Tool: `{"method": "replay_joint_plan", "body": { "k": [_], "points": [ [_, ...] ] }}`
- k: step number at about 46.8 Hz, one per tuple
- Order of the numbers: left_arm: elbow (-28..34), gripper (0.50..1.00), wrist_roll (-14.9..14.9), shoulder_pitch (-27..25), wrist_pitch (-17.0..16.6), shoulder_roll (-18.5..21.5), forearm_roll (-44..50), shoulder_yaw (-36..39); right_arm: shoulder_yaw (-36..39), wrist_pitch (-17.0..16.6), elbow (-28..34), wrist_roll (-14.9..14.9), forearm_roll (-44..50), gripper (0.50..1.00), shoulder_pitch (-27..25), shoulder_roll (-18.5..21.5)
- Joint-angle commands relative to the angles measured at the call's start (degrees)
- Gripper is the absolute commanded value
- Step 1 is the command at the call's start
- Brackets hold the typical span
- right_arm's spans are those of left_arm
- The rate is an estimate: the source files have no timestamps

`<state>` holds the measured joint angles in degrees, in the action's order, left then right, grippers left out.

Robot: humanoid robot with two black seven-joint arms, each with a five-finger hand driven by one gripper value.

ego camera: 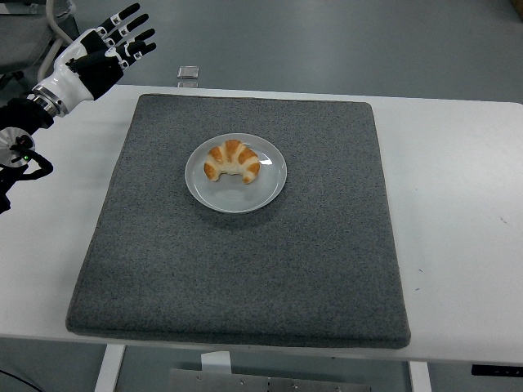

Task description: Place the bread on the plate

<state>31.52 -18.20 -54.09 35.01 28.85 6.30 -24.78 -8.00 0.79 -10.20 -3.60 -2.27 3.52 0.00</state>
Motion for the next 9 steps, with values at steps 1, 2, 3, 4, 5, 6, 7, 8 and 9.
{"method": "replay_joint_plan", "body": {
  "k": [1, 2, 3, 4, 5, 6, 7, 8, 9],
  "points": [
    [-0.14, 0.99, -0.08, 0.04, -0.01, -0.02, 0.2, -0.1, 0.0, 0.0, 0.0, 0.0, 0.07, 0.93, 0.0, 0.0],
    [-0.14, 0.99, -0.08, 0.04, -0.01, -0.02, 0.2, -0.1, 0.0, 0.0, 0.0, 0.0, 0.07, 0.93, 0.0, 0.0],
    [-0.14, 0.992, -0.17, 0.13, -0.01, -0.02, 0.2, -0.1, 0.0, 0.0, 0.0, 0.0, 0.07, 0.93, 0.0, 0.0],
    [-0.14, 0.992, -0.17, 0.13, -0.01, -0.02, 0.2, -0.1, 0.0, 0.0, 0.0, 0.0, 0.07, 0.93, 0.0, 0.0],
    [-0.14, 0.992, -0.17, 0.13, -0.01, -0.02, 0.2, -0.1, 0.0, 0.0, 0.0, 0.0, 0.07, 0.93, 0.0, 0.0],
    [-0.23, 0.992, -0.17, 0.13, -0.01, -0.02, 0.2, -0.1, 0.0, 0.0, 0.0, 0.0, 0.07, 0.93, 0.0, 0.0],
    [-0.31, 0.99, -0.17, 0.13, -0.01, -0.02, 0.2, -0.1, 0.0, 0.0, 0.0, 0.0, 0.07, 0.93, 0.0, 0.0],
    [-0.31, 0.99, -0.17, 0.13, -0.01, -0.02, 0.2, -0.1, 0.0, 0.0, 0.0, 0.0, 0.07, 0.93, 0.0, 0.0],
    [-0.31, 0.99, -0.17, 0.22, -0.01, -0.02, 0.2, -0.1, 0.0, 0.0, 0.0, 0.0, 0.07, 0.93, 0.0, 0.0]
  ]
}}
